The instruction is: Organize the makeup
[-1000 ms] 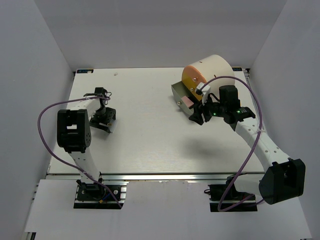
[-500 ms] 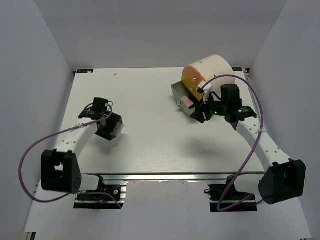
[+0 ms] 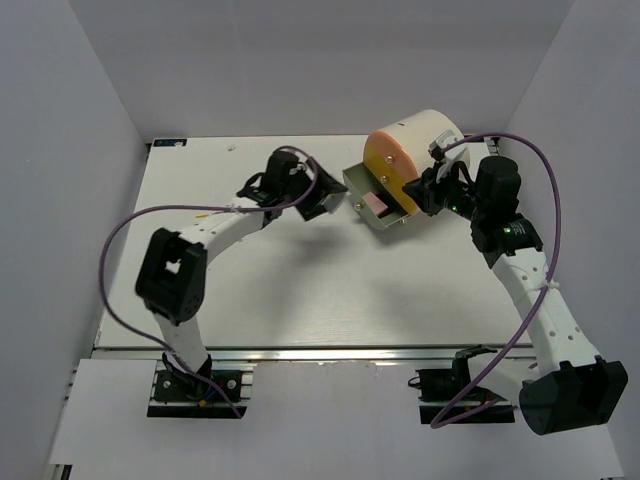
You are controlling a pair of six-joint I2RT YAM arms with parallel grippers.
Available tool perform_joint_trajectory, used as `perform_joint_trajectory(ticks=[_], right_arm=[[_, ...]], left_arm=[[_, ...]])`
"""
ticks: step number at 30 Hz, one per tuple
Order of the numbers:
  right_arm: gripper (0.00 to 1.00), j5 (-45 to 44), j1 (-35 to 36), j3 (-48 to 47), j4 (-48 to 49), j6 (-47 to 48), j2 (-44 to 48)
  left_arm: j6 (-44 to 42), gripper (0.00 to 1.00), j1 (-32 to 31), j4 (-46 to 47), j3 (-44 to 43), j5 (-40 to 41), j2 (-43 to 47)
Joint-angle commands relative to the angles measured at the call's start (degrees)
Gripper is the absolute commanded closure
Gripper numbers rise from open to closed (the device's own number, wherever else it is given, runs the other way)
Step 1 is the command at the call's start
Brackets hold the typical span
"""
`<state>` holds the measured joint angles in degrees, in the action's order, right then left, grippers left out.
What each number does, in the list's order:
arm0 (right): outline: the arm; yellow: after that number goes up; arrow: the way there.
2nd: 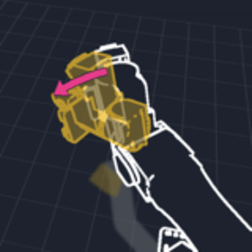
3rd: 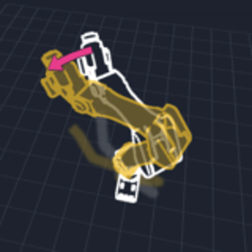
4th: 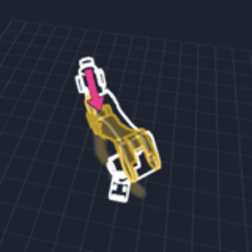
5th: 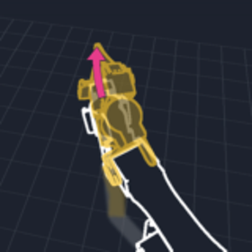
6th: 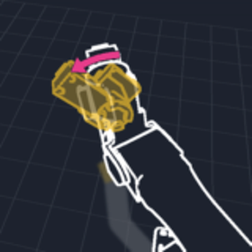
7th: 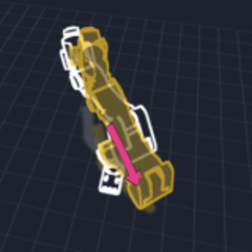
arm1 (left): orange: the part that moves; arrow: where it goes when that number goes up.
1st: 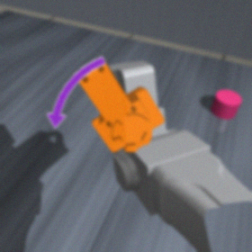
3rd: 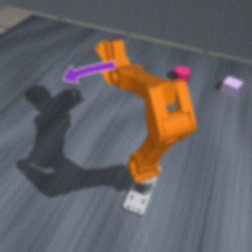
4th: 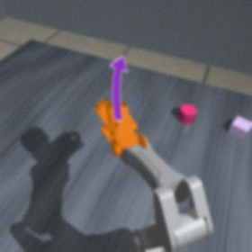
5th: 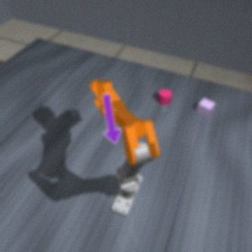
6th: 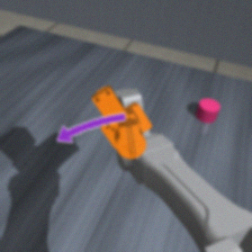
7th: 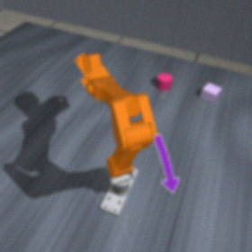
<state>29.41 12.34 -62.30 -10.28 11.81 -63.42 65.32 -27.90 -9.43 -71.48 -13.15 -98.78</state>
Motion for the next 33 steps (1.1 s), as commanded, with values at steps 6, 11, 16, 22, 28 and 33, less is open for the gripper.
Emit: perform_joint_trajectory(ticks=[6, 11, 16, 22, 28, 33], right_arm=[[0.81, -2.3, -1.5, 0.3, 2.6, -2.2, 2.5], [0.81, -1.9, -1.9, 1.7, 2.2, -2.5, 3.2], [0.81, -1.3, -1.9, 2.1, 2.2, -2.3, 3.2], [0.80, -1.0, -2.0, 2.3, 2.0, -2.1, 3.3], [0.80, -0.5, -2.0, 2.4, 1.9, -2.1, 3.3], [0.80, -0.1, -2.0, 2.4, 1.5, -1.4, 3.3]], left_arm=[[-0.6, 0.94, -5.6, 7.5, -23.4, -5.8, -17.8], [0.9, 0.78, -6.6, 7.6, -30.6, -5.5, -23.3], [1.4, 0.50, -6.7, 5.7, -34.2, -5.5, -27.2], [0.6, 0.04, -6.7, 3.3, -34.3, -4.8, -27.4], [0.7, 0.02, -6.7, 2.5, -34.9, -4.4, -27.3], [0.8, 0.02, -6.7, 3.0, -34.9, -4.4, -26.7]])
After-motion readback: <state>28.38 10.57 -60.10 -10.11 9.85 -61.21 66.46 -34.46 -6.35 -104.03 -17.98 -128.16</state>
